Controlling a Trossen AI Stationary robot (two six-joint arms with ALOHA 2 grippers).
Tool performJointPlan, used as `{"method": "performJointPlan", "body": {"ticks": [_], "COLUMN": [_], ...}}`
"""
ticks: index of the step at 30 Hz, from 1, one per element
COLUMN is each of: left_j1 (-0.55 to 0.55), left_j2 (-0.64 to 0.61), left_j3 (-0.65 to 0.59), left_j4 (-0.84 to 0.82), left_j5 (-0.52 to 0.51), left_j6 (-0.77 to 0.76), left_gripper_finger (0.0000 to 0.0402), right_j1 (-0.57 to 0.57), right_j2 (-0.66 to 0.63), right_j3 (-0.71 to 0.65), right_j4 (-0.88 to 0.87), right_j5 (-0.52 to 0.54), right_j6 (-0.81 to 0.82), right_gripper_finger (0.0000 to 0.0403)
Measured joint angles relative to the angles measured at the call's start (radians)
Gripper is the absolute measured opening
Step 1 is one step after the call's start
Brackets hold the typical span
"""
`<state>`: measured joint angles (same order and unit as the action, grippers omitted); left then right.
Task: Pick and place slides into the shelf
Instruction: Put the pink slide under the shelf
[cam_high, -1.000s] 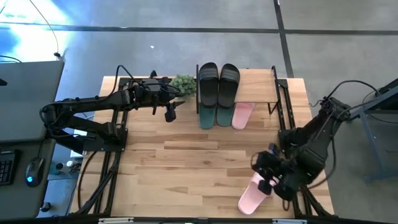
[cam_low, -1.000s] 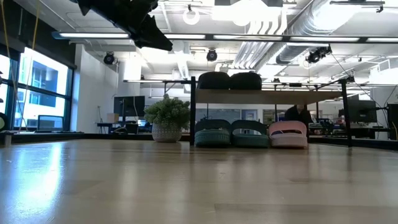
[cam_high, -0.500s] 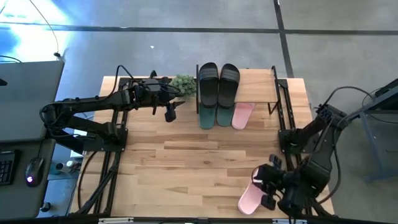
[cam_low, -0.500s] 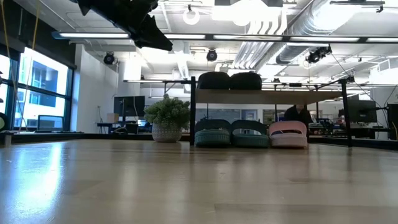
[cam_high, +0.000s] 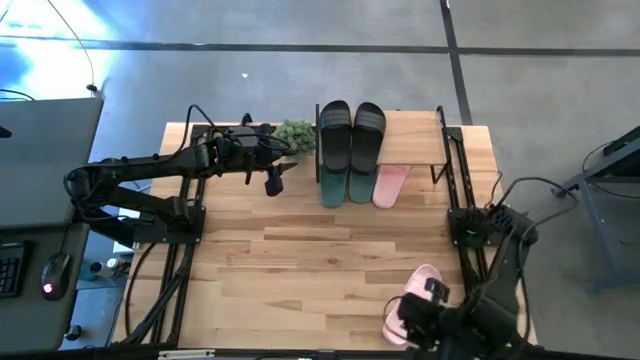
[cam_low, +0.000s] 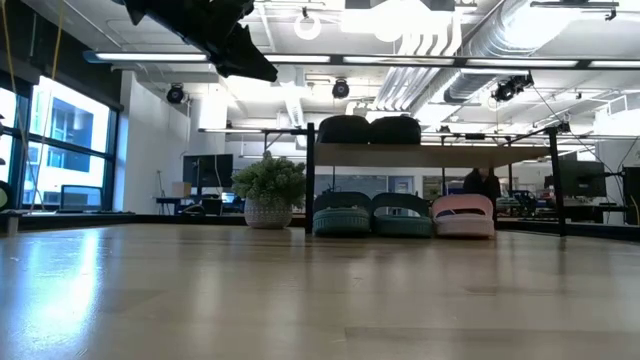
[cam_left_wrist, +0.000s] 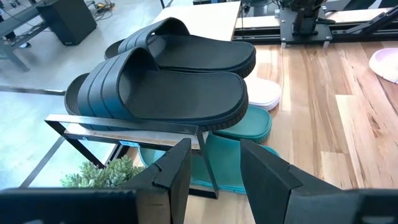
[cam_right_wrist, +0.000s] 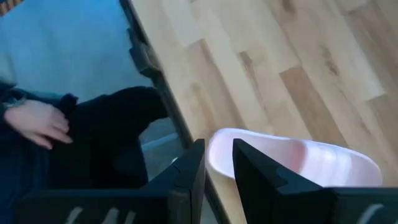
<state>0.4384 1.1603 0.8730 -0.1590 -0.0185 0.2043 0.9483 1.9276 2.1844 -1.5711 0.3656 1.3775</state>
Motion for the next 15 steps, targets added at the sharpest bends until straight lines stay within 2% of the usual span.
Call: {"method": "performJointPlan", "body": {"ticks": [2, 4, 6, 9, 15], "left_j1": [0.000, 0.000, 0.000, 0.000, 0.000], "left_j2": [0.000, 0.000, 0.000, 0.000, 0.000], "left_j3": [0.000, 0.000, 0.000, 0.000, 0.000], "left_j4": [0.000, -0.005, -0.009, -0.013, -0.017], "left_j5": [0.000, 0.000, 0.000, 0.000, 0.003], "left_j6": [0.000, 0.000, 0.000, 0.000, 0.000], "left_gripper_finger": [0.0122, 0.0122, 0.0122, 0.0122, 0.0122], "right_j1": [-0.012, -0.036, -0.063, -0.096, -0.150], "right_j2": [0.014, 0.039, 0.062, 0.072, 0.075], "right_j3": [-0.009, -0.003, -0.030, -0.104, -0.302], "right_j4": [0.044, 0.009, 0.002, 0.000, 0.001], "right_j5": [-0.027, -0.045, -0.147, -0.223, -0.471], "right_j6": [-0.009, 0.032, 0.036, 0.076, 0.116], "right_gripper_finger": [0.0074, 0.0074, 0.0074, 0.0074, 0.0074]}}
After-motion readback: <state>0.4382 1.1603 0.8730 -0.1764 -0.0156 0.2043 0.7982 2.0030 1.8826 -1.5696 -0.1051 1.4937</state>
